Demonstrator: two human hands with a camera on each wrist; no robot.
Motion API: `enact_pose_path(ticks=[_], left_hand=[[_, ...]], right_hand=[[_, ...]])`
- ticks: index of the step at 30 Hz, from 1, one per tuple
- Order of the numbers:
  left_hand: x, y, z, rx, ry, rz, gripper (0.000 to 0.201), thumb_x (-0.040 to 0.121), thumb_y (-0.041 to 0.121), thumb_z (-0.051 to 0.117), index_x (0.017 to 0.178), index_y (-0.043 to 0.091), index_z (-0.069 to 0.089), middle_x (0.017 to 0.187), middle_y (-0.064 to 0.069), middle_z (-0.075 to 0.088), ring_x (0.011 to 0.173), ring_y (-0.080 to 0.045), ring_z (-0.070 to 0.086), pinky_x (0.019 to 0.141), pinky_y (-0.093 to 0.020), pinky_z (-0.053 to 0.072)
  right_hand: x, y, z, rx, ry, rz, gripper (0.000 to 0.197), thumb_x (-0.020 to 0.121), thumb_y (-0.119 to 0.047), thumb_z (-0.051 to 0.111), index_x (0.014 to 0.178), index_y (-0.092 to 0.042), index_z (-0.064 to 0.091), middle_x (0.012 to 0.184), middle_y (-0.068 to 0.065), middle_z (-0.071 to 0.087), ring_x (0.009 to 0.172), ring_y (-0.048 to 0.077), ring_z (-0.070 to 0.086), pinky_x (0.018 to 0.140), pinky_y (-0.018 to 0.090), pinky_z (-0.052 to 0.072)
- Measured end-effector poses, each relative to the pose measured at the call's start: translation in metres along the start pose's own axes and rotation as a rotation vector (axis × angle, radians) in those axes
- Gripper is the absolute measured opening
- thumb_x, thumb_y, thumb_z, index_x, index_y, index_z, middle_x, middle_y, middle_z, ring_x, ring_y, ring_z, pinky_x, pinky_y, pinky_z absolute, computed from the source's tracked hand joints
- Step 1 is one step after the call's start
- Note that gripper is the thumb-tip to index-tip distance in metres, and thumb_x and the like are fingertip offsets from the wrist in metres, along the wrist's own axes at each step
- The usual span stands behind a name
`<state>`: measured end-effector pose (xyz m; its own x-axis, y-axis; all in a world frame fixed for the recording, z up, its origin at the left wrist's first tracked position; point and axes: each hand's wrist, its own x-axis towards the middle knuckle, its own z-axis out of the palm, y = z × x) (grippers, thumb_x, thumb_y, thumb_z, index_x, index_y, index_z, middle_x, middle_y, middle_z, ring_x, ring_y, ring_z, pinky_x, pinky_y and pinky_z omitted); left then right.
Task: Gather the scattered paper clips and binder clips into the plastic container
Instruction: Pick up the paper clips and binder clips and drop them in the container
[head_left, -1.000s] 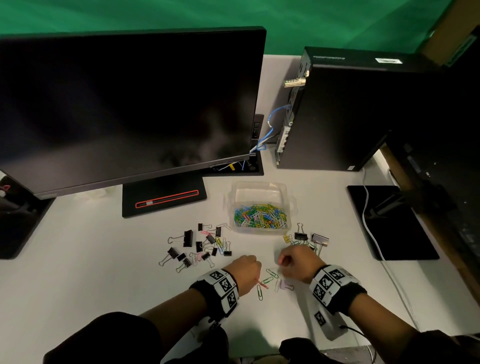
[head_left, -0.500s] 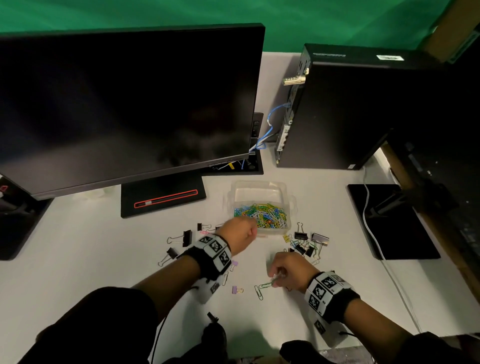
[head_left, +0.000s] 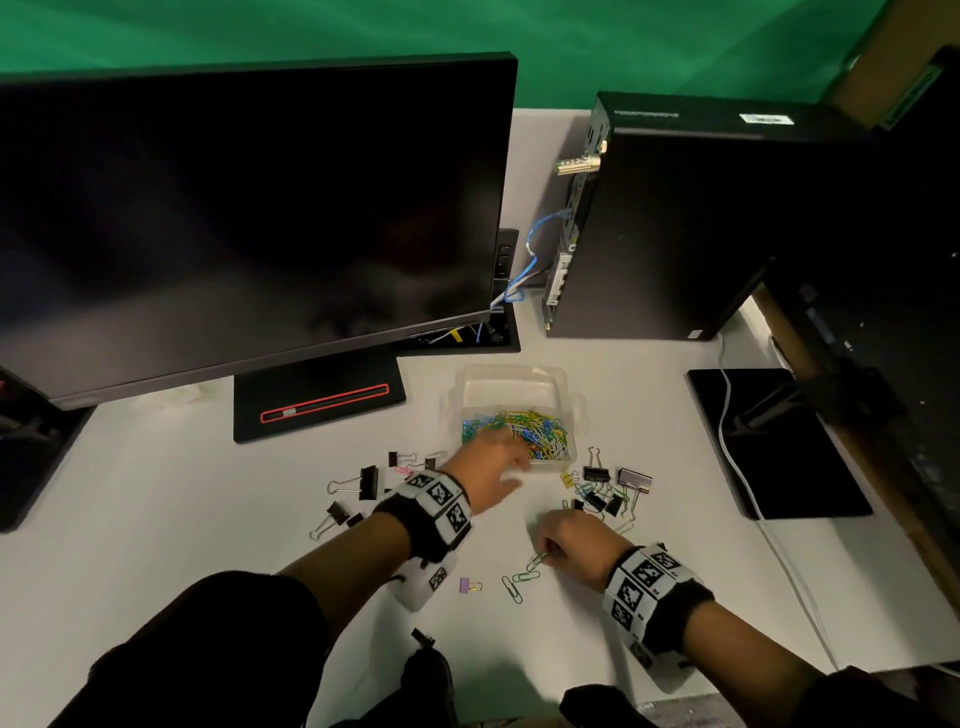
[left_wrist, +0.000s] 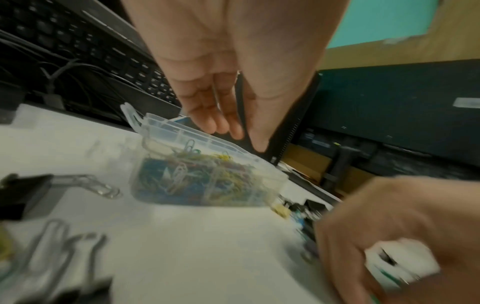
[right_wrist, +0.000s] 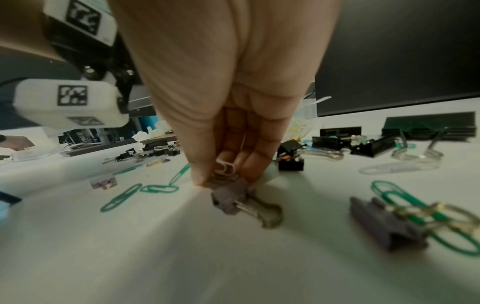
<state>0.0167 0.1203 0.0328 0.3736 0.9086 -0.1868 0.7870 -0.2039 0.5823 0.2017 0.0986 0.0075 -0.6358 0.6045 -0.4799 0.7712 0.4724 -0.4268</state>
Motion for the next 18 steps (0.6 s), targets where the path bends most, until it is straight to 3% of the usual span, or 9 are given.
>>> enact_pose_path(ticks=[3, 5, 8, 12, 18], left_hand=[[-0.022, 0.007, 0.017, 0.099, -0.316, 0.031, 0.028, 0.082, 0.019, 0.066, 0.108, 0.012, 0.06, 0.112, -0.009, 0.057, 0.104, -0.023, 0.054, 0.092, -0.032, 0.044], [-0.031, 0.009, 0.032, 0.156, -0.43, 0.007, 0.038, 0.079, 0.022, 0.07, 0.113, 0.009, 0.057, 0.116, -0.011, 0.054, 0.107, -0.024, 0.051, 0.09, -0.03, 0.04], [-0.035, 0.011, 0.05, 0.141, -0.424, -0.017, 0.048, 0.076, 0.025, 0.074, 0.115, 0.007, 0.054, 0.119, -0.012, 0.049, 0.11, -0.027, 0.049, 0.091, -0.031, 0.039], [-0.034, 0.017, 0.06, 0.09, -0.384, -0.04, 0.041, 0.079, 0.023, 0.07, 0.114, 0.007, 0.056, 0.119, -0.013, 0.049, 0.11, -0.029, 0.05, 0.091, -0.032, 0.039], [-0.033, 0.024, 0.067, 0.056, -0.33, -0.047, 0.04, 0.083, 0.02, 0.065, 0.12, 0.01, 0.053, 0.121, -0.012, 0.05, 0.111, -0.029, 0.052, 0.092, -0.032, 0.039]], right_hand=[[0.001, 0.006, 0.0, 0.006, 0.009, 0.002, 0.018, 0.075, -0.001, 0.05, 0.084, -0.011, 0.063, 0.096, 0.008, 0.064, 0.085, 0.02, 0.055, 0.069, 0.02, 0.031], [-0.001, 0.007, -0.001, -0.002, 0.018, 0.017, 0.021, 0.075, -0.001, 0.049, 0.085, -0.012, 0.064, 0.095, 0.007, 0.066, 0.088, 0.021, 0.058, 0.07, 0.021, 0.034], [-0.002, 0.007, -0.002, 0.004, 0.028, 0.052, 0.023, 0.074, -0.002, 0.051, 0.089, -0.012, 0.066, 0.095, 0.005, 0.068, 0.09, 0.019, 0.059, 0.073, 0.021, 0.039], [-0.003, 0.004, -0.001, 0.034, 0.036, 0.103, 0.017, 0.071, -0.007, 0.06, 0.085, -0.013, 0.067, 0.09, 0.004, 0.07, 0.085, 0.017, 0.062, 0.069, 0.016, 0.039], [-0.007, 0.008, -0.002, 0.082, 0.062, 0.13, 0.017, 0.068, -0.003, 0.059, 0.08, -0.011, 0.068, 0.08, 0.002, 0.069, 0.072, 0.012, 0.057, 0.065, 0.016, 0.042]])
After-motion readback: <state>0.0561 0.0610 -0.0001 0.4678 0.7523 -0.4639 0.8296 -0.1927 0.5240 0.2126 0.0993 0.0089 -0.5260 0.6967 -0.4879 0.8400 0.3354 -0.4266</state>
